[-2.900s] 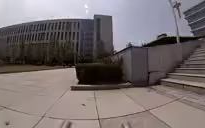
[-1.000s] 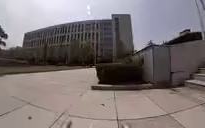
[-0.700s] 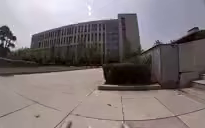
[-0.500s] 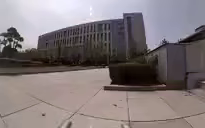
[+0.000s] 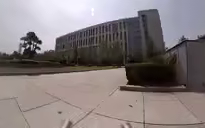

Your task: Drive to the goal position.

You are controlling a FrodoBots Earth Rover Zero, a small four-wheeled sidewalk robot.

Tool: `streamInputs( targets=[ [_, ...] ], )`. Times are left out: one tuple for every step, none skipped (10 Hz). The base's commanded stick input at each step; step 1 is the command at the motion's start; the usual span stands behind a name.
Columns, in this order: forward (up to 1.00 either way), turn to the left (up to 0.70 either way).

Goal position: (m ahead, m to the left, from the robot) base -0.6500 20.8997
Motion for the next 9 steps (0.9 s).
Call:
streamInputs(
  targets=[
    [0.00, 0.96],
    [0.00, 0.15],
    [0.00, 0.00],
    [0.00, 0.00],
    [0.00, 0.00],
    [0.00, 0.00],
    [0.00, 0.00],
    [0.00, 0.00],
    [0.00, 0.00]
  ],
)
